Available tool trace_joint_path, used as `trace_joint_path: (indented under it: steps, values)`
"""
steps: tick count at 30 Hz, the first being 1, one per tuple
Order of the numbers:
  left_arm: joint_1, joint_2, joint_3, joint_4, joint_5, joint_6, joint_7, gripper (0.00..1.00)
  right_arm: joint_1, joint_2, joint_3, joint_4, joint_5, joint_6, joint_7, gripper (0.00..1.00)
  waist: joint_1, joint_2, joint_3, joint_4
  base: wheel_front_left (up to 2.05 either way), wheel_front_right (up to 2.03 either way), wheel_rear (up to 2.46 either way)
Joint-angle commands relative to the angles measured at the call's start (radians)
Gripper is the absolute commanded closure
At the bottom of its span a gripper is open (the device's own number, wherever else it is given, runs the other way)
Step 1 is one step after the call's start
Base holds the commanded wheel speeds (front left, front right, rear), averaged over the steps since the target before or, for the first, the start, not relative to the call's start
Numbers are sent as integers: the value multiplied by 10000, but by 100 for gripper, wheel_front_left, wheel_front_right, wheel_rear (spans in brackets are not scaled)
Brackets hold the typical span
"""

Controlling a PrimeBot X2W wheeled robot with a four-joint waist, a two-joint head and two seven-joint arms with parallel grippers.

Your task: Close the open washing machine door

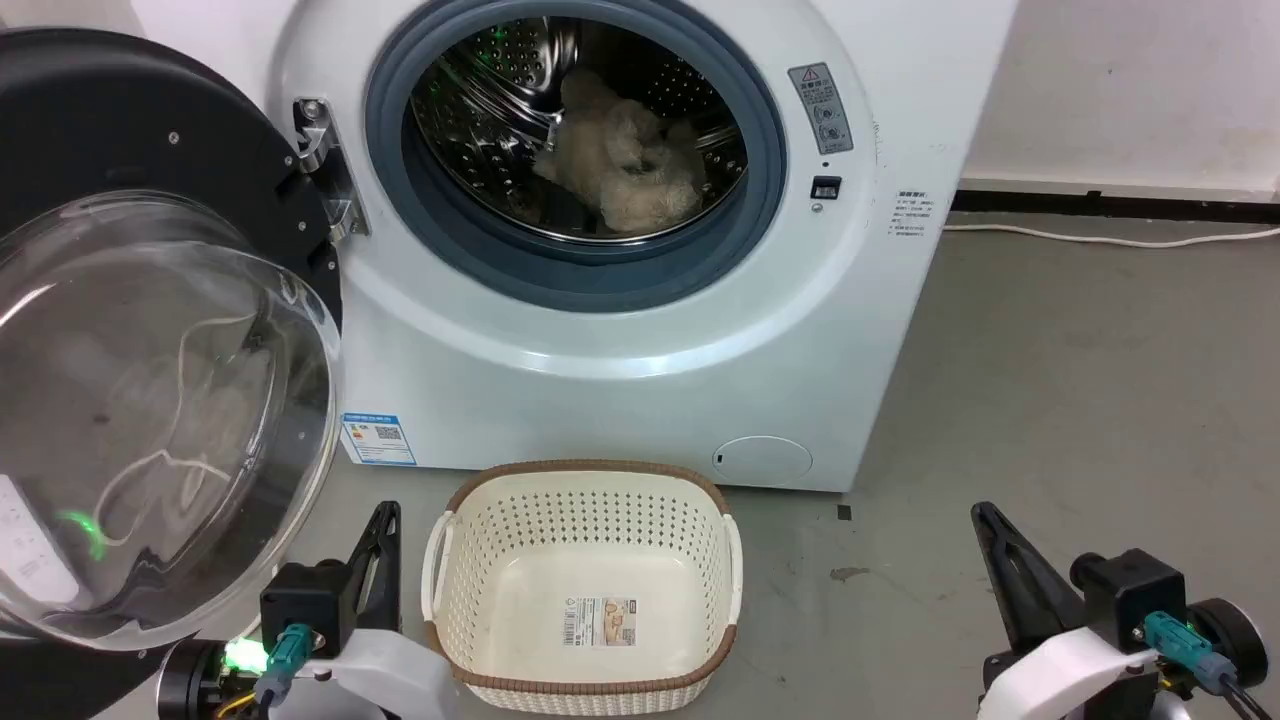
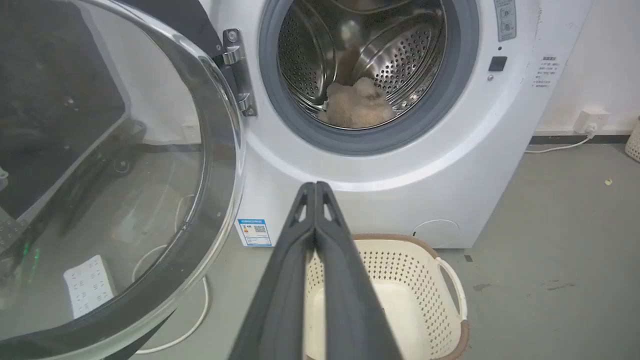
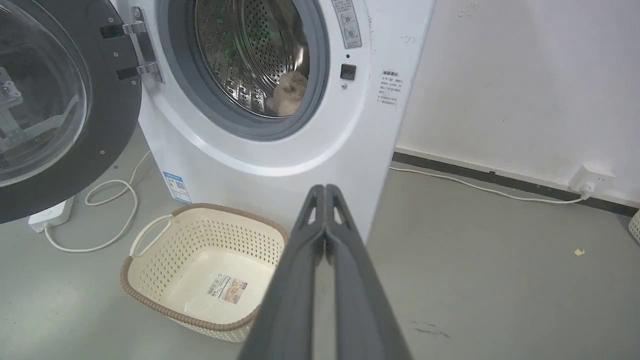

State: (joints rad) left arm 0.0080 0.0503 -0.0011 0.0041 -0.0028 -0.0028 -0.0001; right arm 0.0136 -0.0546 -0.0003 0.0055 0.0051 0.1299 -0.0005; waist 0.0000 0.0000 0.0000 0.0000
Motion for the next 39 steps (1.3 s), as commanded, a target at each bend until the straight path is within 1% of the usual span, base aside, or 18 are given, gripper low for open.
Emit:
trace_joint_path:
  steps: [1,27,28,39]
  values:
    - [-80,-1,11,-41,28,28,1,100,-136,43,3,-55,-51,8,5,100,0,0,0,0,0,0,0]
    - [-80,-1,11,-41,28,28,1,100,-136,43,3,-55,-51,8,5,100,0,0,0,0,0,0,0]
    - [0,0,-6,4,-2,-2,-6,0,4,-2,2,2,6,0,-3,0,0,0,0,0,0,0,0]
    - [-15,2,-139,76,-18,12,-210,0,76,-9,-92,19,147,1,-207,0,0,0,5,30,0,0,0]
